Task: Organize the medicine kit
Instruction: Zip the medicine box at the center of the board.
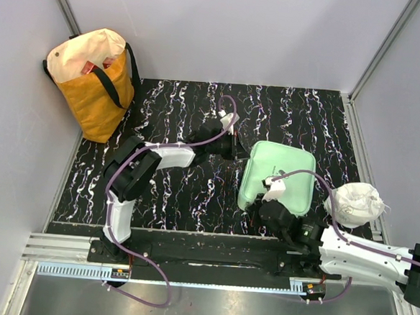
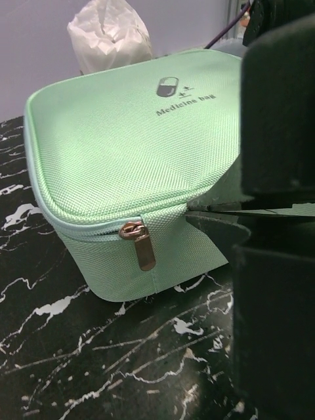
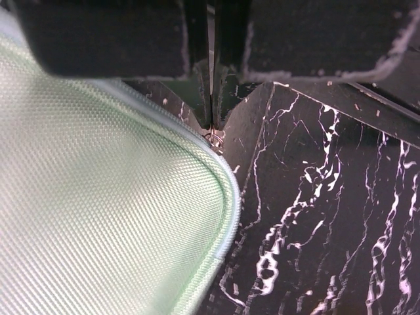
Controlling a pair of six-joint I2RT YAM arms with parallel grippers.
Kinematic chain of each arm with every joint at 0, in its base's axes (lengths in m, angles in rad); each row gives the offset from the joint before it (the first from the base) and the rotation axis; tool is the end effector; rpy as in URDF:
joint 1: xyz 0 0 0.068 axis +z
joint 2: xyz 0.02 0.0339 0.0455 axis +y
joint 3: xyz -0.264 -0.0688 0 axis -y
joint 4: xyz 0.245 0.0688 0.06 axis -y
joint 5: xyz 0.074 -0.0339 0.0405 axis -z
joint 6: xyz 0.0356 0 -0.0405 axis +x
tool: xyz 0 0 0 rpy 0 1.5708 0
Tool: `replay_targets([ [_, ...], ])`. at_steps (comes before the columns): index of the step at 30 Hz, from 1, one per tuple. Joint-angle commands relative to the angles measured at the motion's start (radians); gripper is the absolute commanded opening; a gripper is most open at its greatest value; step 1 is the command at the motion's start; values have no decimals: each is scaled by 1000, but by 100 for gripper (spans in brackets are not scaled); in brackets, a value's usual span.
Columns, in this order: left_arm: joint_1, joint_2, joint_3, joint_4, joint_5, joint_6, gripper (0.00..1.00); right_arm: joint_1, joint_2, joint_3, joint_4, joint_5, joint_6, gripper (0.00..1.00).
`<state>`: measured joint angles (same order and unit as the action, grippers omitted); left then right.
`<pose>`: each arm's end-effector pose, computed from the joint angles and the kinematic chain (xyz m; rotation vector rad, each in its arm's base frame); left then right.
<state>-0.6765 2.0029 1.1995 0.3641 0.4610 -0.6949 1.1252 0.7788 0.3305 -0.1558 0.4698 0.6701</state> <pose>0.3329 -0.2876 0.1735 0.3078 2.2046 -1.2851 0.0861 0.1428 0.1868 -0.2205 2.1415 0.5579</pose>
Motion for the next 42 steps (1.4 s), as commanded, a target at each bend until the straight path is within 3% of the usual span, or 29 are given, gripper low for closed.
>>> replay_targets([
  [1,12,-36,-51,-163,-36,121,0,-4,-3,105,-306,177,314,0],
  [4,25,-58,-73,-162,-57,127,0,-4,11,166,-463,208,428,0],
  [8,51,-96,-132,-120,-99,117,0,-4,49,192,-489,254,390,0],
  [15,149,-206,-225,-149,-76,163,0,-4,59,128,-79,116,21,0],
  [22,207,-426,-394,-95,-59,123,3,-4,204,163,145,-77,-118,0],
  [27,227,-509,-255,-249,-110,201,40,-2,327,200,255,-129,-130,0],
  [30,232,-411,-54,-339,-41,264,46,-2,297,157,321,-111,-138,0],
  [32,233,-314,99,-356,103,279,50,-2,246,115,344,-102,-142,0],
  [36,216,-120,273,-239,312,186,54,-2,153,38,363,-68,-130,0],
  [38,195,-51,304,-144,410,123,55,-2,106,7,374,-54,-127,0],
  [42,125,-15,246,-110,412,98,55,-2,50,-25,374,-28,-121,0],
])
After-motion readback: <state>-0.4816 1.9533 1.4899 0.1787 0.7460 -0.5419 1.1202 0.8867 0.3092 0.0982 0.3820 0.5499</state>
